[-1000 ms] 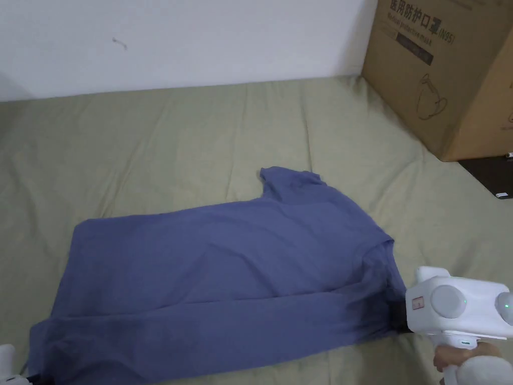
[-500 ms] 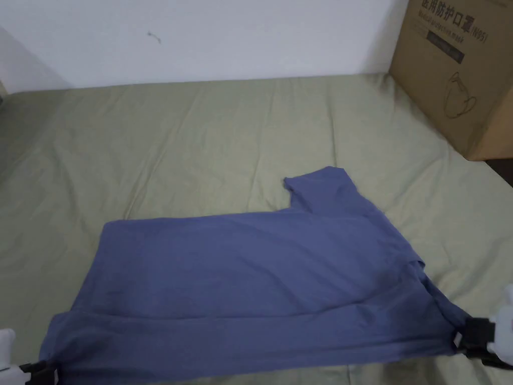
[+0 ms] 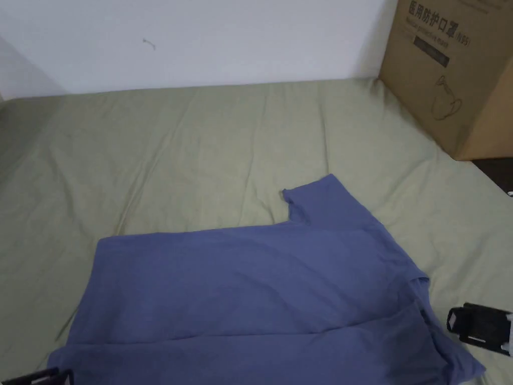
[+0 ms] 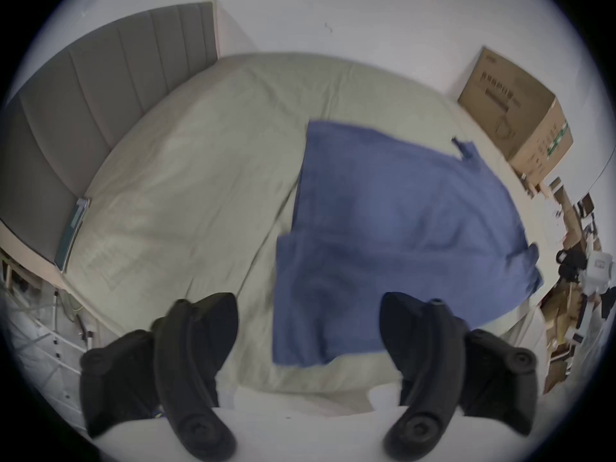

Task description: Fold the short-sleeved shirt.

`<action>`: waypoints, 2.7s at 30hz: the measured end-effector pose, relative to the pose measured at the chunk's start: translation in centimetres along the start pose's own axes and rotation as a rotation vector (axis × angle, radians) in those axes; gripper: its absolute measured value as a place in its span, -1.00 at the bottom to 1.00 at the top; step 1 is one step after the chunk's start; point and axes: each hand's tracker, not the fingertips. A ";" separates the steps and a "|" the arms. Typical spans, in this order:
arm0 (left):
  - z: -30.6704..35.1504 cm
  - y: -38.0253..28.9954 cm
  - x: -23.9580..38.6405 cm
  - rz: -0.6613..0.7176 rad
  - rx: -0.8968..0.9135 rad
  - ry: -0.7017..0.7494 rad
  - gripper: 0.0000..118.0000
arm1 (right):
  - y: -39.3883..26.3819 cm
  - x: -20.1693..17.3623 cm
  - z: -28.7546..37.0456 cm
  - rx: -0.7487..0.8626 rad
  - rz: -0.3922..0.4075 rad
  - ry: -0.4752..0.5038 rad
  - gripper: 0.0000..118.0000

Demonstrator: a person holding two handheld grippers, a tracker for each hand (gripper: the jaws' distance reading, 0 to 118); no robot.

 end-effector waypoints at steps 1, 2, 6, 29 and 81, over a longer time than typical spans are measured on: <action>0.2 0.7 0.4 0.019 0.042 -0.025 0.15 | 0.7 -0.8 0.3 0.008 0.027 0.004 0.06; 0.3 1.4 0.7 0.030 0.068 -0.042 -0.53 | 1.3 -1.8 0.3 0.010 0.035 0.012 -0.75; -3.3 3.4 2.0 0.065 0.005 -0.083 -1.00 | 2.7 -4.8 -2.3 -0.071 0.046 0.090 -1.00; -12.2 10.9 4.3 -0.009 -0.065 -0.015 0.14 | 18.7 -12.0 -26.1 -0.204 0.273 -0.009 -0.80; -4.0 -1.5 -1.4 0.142 -0.185 -0.046 0.38 | -3.3 -1.3 -4.7 -0.260 0.087 0.103 0.24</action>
